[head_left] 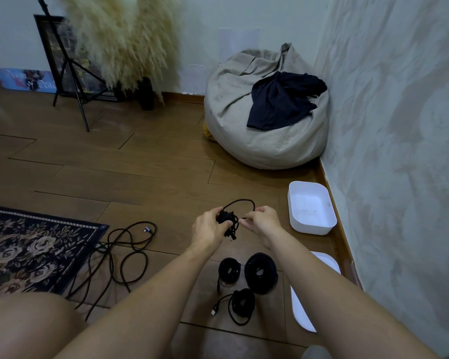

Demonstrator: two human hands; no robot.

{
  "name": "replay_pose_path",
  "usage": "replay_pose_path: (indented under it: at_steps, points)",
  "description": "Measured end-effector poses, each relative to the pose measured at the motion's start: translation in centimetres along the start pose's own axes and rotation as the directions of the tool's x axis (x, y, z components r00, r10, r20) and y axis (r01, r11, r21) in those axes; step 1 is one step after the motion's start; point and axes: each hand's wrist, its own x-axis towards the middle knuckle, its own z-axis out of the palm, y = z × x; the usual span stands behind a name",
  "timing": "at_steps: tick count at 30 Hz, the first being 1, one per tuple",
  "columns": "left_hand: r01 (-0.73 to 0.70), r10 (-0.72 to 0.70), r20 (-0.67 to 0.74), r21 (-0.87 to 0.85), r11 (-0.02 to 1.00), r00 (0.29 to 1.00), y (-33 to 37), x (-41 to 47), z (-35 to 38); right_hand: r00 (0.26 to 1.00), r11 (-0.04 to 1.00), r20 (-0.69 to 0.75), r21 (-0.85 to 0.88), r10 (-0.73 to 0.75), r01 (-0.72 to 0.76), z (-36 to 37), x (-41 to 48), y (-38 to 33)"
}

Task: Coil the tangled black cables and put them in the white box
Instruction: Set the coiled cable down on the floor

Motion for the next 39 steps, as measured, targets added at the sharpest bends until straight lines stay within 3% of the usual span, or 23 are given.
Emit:
replay_pose_path:
  at_steps: [3,11,21,27,32,35,39]
  points:
    - [-0.001,0.001,-0.002,-0.017,1.0,1.0,0.2,0.1,0.1,0.996,0.998,0.086,-0.06,0.029,-0.024,0.2,-0.7,0.5]
    - [-0.03,0.03,0.003,-0.014,0.999,1.0,0.5,0.0,0.3,0.995,0.949,-0.02,-0.303,-0.098,0.088,-0.3,-0.1,1.2]
    - [-0.013,0.012,-0.007,-0.098,0.995,1.0,1.0,-0.1,0.5,1.0,0.998,0.022,-0.057,-0.015,0.017,-0.3,-0.7,0.8]
    - [0.012,-0.012,-0.003,-0.132,0.991,1.0,0.6,-0.4,0.6,0.992,0.979,0.121,-0.201,0.044,-0.019,-0.7,-0.9,0.2]
    - [-0.004,0.001,-0.042,-0.07,0.998,0.999,1.5,-0.4,0.9,0.994,0.982,-0.062,-0.173,-0.089,0.077,0.2,-0.6,0.5]
    - [0.026,-0.029,-0.086,-0.034,0.999,0.996,2.3,-0.3,1.2,0.959,0.946,-0.17,-0.275,-0.225,0.173,1.1,-0.7,0.6]
    - [0.046,-0.047,-0.081,-0.019,0.999,0.996,2.7,-0.4,1.6,0.944,0.915,-0.187,-0.355,-0.271,0.192,1.4,-1.0,0.7]
